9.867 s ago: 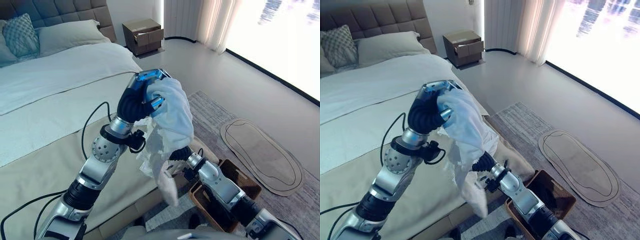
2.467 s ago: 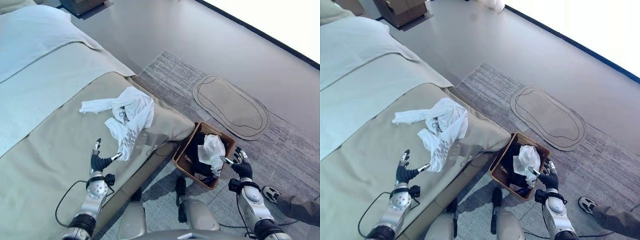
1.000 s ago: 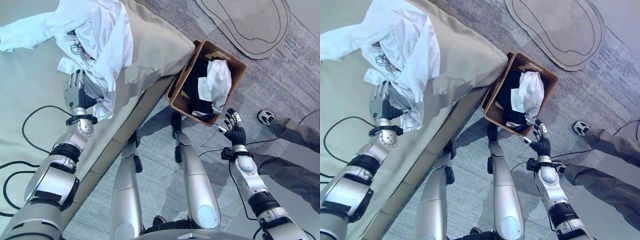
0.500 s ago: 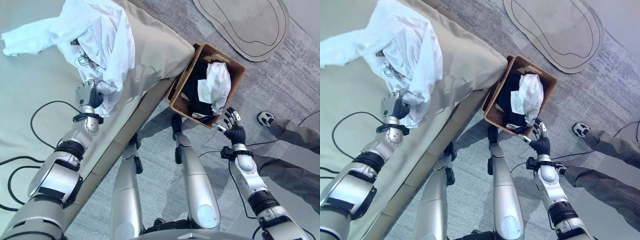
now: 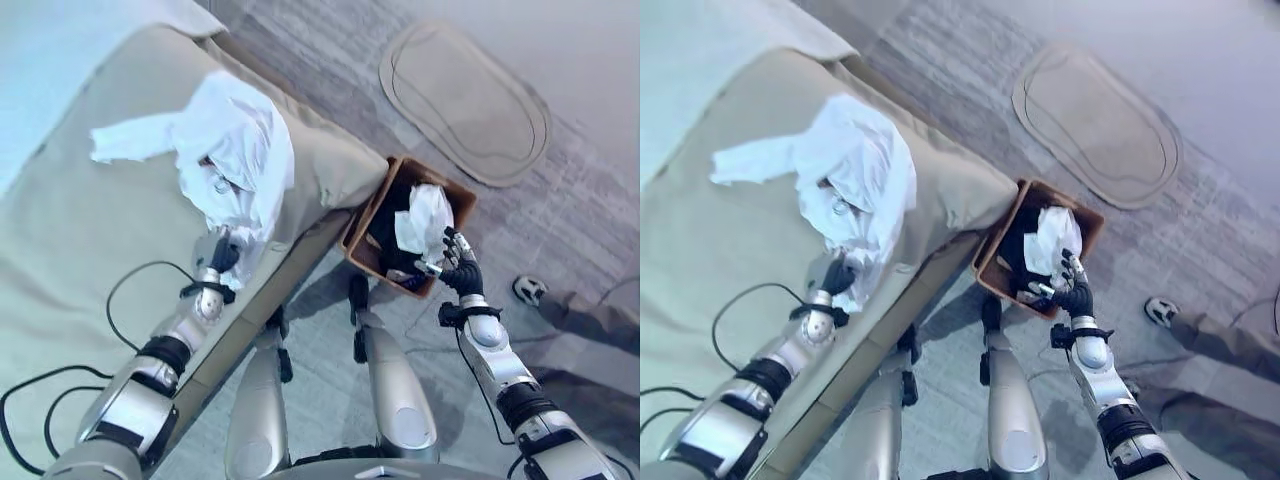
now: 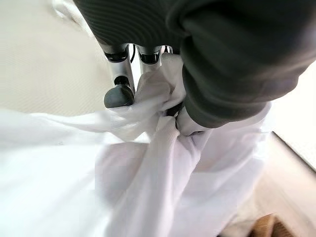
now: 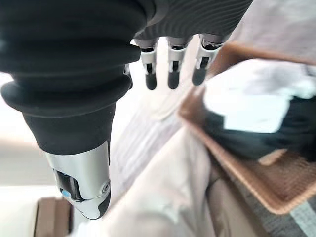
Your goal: Pick up clothes into the bucket
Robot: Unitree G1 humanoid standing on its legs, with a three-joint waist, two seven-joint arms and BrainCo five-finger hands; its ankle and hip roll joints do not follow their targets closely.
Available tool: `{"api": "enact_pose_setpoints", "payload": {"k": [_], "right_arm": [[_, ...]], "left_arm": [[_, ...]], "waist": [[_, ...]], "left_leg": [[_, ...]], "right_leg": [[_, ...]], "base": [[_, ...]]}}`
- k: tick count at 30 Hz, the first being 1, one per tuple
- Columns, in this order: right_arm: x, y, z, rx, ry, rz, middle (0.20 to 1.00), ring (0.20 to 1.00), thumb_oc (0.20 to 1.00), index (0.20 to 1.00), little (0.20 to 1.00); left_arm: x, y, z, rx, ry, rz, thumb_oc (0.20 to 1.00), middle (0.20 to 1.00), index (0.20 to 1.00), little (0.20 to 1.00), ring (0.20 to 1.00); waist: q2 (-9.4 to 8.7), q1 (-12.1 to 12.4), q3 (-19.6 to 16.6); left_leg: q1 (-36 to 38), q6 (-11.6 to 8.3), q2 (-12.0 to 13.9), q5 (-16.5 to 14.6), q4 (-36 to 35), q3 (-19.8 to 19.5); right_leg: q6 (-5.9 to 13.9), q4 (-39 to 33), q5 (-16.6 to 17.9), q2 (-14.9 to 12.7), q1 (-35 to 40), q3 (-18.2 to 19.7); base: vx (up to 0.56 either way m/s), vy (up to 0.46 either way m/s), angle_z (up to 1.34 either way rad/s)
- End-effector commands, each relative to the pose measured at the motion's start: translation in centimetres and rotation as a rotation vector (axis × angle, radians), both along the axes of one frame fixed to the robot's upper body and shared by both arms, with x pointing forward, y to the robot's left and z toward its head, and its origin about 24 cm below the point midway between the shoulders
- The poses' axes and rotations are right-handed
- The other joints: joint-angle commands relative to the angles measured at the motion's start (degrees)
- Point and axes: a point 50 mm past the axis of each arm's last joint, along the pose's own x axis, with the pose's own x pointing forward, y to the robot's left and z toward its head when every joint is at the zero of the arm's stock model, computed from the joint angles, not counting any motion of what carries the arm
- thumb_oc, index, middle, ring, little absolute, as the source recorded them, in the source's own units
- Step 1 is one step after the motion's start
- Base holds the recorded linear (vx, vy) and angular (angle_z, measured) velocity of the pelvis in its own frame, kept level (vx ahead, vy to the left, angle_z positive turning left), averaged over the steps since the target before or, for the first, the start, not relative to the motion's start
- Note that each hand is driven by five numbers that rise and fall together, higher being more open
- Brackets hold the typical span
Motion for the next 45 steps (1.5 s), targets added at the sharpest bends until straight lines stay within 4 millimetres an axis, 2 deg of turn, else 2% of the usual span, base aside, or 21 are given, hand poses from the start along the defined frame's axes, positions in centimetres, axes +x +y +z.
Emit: {"api": "enact_pose_setpoints", "payload": {"k": [1, 2, 3, 4, 6, 7, 9, 10, 13, 16, 19, 23, 29, 36, 37, 41, 42, 43, 44, 45], "right_arm": [[0.0, -0.3, 0.6, -0.119, -0.034, 0.037, 1.0, 1.0, 1.0, 1.0, 1.0], [0.3, 0.1, 0.9, -0.163, -0.042, 0.066, 1.0, 1.0, 1.0, 1.0, 1.0], [0.7, 0.7, 1.3, -0.263, -0.057, 0.126, 1.0, 1.0, 1.0, 1.0, 1.0], [0.6, 0.8, 1.3, -0.263, -0.056, 0.127, 1.0, 1.0, 1.0, 1.0, 1.0], [1.1, 1.6, 1.5, -0.344, -0.06, 0.189, 1.0, 1.0, 1.0, 1.0, 1.0], [1.1, 1.7, 1.5, -0.344, -0.059, 0.191, 1.0, 1.0, 1.0, 1.0, 1.0], [1.4, 3.0, 2.2, -0.407, -0.097, 0.259, 1.0, 1.0, 1.0, 1.0, 1.0], [1.4, 3.0, 2.2, -0.407, -0.096, 0.261, 1.0, 1.0, 1.0, 1.0, 1.0], [1.5, 4.5, 3.0, -0.507, -0.145, 0.371, 1.0, 1.0, 1.0, 1.0, 1.0], [1.5, 6.2, 3.5, -0.553, -0.178, 0.46, 1.0, 1.0, 1.0, 1.0, 1.0], [1.5, 7.8, 3.9, -0.571, -0.208, 0.523, 1.0, 1.0, 1.0, 1.0, 1.0], [1.4, 10.0, 4.0, -0.619, -0.237, 0.594, 1.0, 1.0, 1.0, 1.0, 1.0], [1.4, 11.7, 3.4, -0.627, -0.221, 0.624, 1.0, 1.0, 1.0, 1.0, 1.0], [1.4, 14.3, 3.7, -0.458, -0.203, 0.625, 1.0, 1.0, 1.0, 1.0, 1.0], [0.8, 15.0, 3.2, -0.396, -0.154, 0.681, 1.0, 1.0, 1.0, 1.0, 1.0], [0.1, 16.1, 1.9, -0.378, -0.064, 0.782, 1.0, 1.0, 1.0, 1.0, 1.0], [-0.1, 16.2, 1.4, -0.373, -0.037, 0.798, 0.79, 0.79, 0.79, 0.79, 0.79], [-0.2, 16.3, 1.1, -0.371, -0.018, 0.805, 0.285, 0.285, 0.285, 0.285, 0.285], [-0.4, 16.4, 0.5, -0.357, 0.011, 0.805, 0.2, 0.2, 0.2, 0.2, 0.2], [-0.5, 16.4, 0.0, -0.342, 0.042, 0.803, 0.2, 0.2, 0.2, 0.2, 0.2]], "left_arm": [[-1.0, -0.3, 0.2, -0.052, -0.033, -0.059, 0.2, 0.2, 0.2, 0.2, 0.2], [-1.5, -0.5, 0.3, -0.059, -0.047, -0.083, 0.2, 0.2, 0.2, 0.2, 0.2], [-2.3, -0.9, 1.3, -0.109, -0.096, -0.128, 0.2, 0.2, 0.2, 0.2, 0.2], [-2.3, -0.8, 1.4, -0.109, -0.094, -0.127, 0.2, 0.2, 0.2, 0.2, 0.2], [-3.5, -1.2, 3.6, -0.198, -0.183, -0.193, 0.2, 0.2, 0.2, 0.2, 0.2], [-3.6, -1.1, 3.6, -0.198, -0.181, -0.19, 0.2, 0.2, 0.2, 0.2, 0.2], [-4.5, -1.5, 6.6, -0.241, -0.276, -0.28, 0.2, 0.2, 0.2, 0.2, 0.2], [-4.6, -1.4, 6.6, -0.242, -0.273, -0.279, 0.2, 0.2, 0.2, 0.2, 0.2], [-5.3, -2.2, 10.2, -0.323, -0.358, -0.413, 0.2, 0.2, 0.2, 0.2, 0.2], [-5.7, -3.1, 12.6, -0.412, -0.4, -0.518, 0.2, 0.2, 0.2, 0.2, 0.2], [-6.1, -3.9, 14.2, -0.507, -0.421, -0.604, 0.2, 0.2, 0.2, 0.2, 0.2], [-6.4, -4.7, 15.8, -0.626, -0.446, -0.694, 0.2, 0.2, 0.2, 0.2, 0.2], [-6.7, -6.2, 17.9, -0.7, -0.471, -0.815, 0.2, 0.2, 0.2, 0.2, 0.2], [-7.4, -7.7, 20.1, -0.791, -0.499, -0.946, 0.2, 0.2, 0.2, 0.2, 0.2], [-7.4, -8.1, 20.5, -0.785, -0.5, -0.976, 0.2, 0.2, 0.2, 0.2, 0.2], [-7.3, -8.7, 20.9, -0.802, -0.488, -1.019, 0.2, 0.2, 0.2, 0.2, 0.2], [-7.3, -8.8, 20.9, -0.811, -0.479, -1.032, 0.2, 0.2, 0.2, 0.2, 0.2], [-7.4, -8.9, 21.0, -0.82, -0.476, -1.045, 0.2, 0.2, 0.2, 0.2, 0.2], [-7.5, -9.0, 21.1, -0.833, -0.473, -1.059, 0.2, 0.2, 0.2, 0.2, 0.2], [-7.5, -9.2, 21.2, -0.85, -0.471, -1.072, 0.2, 0.2, 0.2, 0.2, 0.2]], "waist": [[1.05, 1.7, -5.1], [1.3, 2.3, -5.6], [1.43, 3.4, -6.9], [1.42, 3.3, -6.8], [1.66, 4.9, -8.7], [1.63, 4.8, -8.7], [1.78, 5.8, -10.4], [1.74, 5.8, -10.4], [2.11, 6.6, -12.1], [2.35, 7.1, -13.4], [2.48, 7.6, -14.5], [2.65, 8.2, -16.0], [2.87, 8.7, -17.5], [3.33, 9.0, -18.5], [3.22, 8.8, -18.7], [3.2, 8.7, -19.0], [3.25, 8.7, -19.2], [3.24, 8.7, -19.2], [3.32, 8.7, -19.4], [3.38, 8.8, -19.4]], "left_leg": [[-1.5, -1.11, 0.8, -1.8, 3.5, -2.0], [-0.2, -1.23, 0.9, -1.9, 2.7, -2.1], [1.4, -1.39, 0.9, -1.4, 1.3, -2.6], [1.6, -1.41, 0.9, -1.4, 1.2, -2.6], [4.0, -1.86, 1.1, -0.7, -1.1, -3.2], [4.2, -1.89, 1.1, -0.6, -1.4, -3.2], [6.2, -2.19, 1.2, 0.0, -3.6, -3.4], [6.3, -2.2, 1.3, 0.0, -3.7, -3.4], [8.3, -2.57, 1.3, 0.6, -5.7, -3.3], [10.3, -2.61, 1.3, 0.6, -6.6, -3.5], [11.8, -2.55, 1.1, 0.3, -6.8, -3.7], [13.6, -2.51, 1.3, -0.3, -6.8, -3.7], [14.9, -2.59, 1.6, -0.1, -7.3, -3.9], [16.1, -2.52, 1.8, -0.5, -7.9, -3.1], [16.1, -2.49, 1.8, -0.1, -7.8, -3.0], [16.6, -2.6, 1.8, -0.1, -8.0, -3.1], [17.0, -2.71, 1.9, -0.5, -8.2, -3.2], [16.8, -2.64, 1.8, -0.1, -8.1, -3.2], [17.2, -2.7, 1.9, -0.5, -8.3, -3.2], [17.5, -2.69, 1.9, -0.5, -8.4, -3.2]], "right_leg": [[4.66, -1.6, 1.5, -4.6, 3.7, -0.3], [4.69, -2.5, 1.3, -4.4, 5.2, -0.7], [4.68, -4.1, 1.7, -4.3, 7.0, -1.6], [4.67, -4.3, 1.7, -4.3, 7.3, -1.6], [4.54, -7.0, 2.2, -3.8, 10.0, -3.1], [4.52, -7.2, 2.3, -3.7, 10.3, -3.2], [4.59, -9.2, 2.6, -3.2, 12.4, -4.1], [4.58, -9.3, 2.6, -3.2, 12.6, -4.2], [4.57, -10.9, 2.7, -2.7, 14.5, -5.0], [4.54, -11.5, 2.6, -2.5, 16.3, -5.6], [4.36, -11.7, 2.2, -2.3, 18.1, -5.9], [4.13, -12.2, 1.7, -2.0, 20.1, -6.1], [3.9, -12.8, 1.7, -1.8, 21.5, -6.5], [4.03, -13.2, 1.6, -1.4, 22.1, -6.0], [3.85, -13.2, 1.9, -1.4, 22.1, -6.0], [3.64, -13.2, 1.7, -1.3, 22.7, -6.3], [3.65, -13.2, 1.2, -1.2, 23.1, -6.4], [3.58, -13.2, 1.5, -1.3, 22.9, -6.5], [3.65, -13.2, 1.1, -1.2, 23.2, -6.6], [3.65, -13.2, 1.1, -1.2, 23.4, -6.6]], "base": [[0.08, -0.065, 0.18], [0.09, -0.09, 0.2], [0.07, -0.067, 0.22], [0.05, -0.078, 0.27], [0.05, -0.075, 0.26], [0.05, -0.071, 0.24], [0.04, -0.043, 0.25], [0.04, -0.031, 0.16], [0.05, -0.02, 0.09], [0.06, -0.034, 0.04], [0.05, -0.033, 0.01], [0.05, -0.024, 0.01], [0.02, -0.013, 0.01], [0.0, -0.003, 0.01], [0.0, 0.0, 0.0], [0.02, -0.008, 0.0], [0.0, 0.0, 0.0], [0.04, -0.013, 0.01], [0.0, 0.0, 0.0], [0.03, -0.011, 0.0]]}}
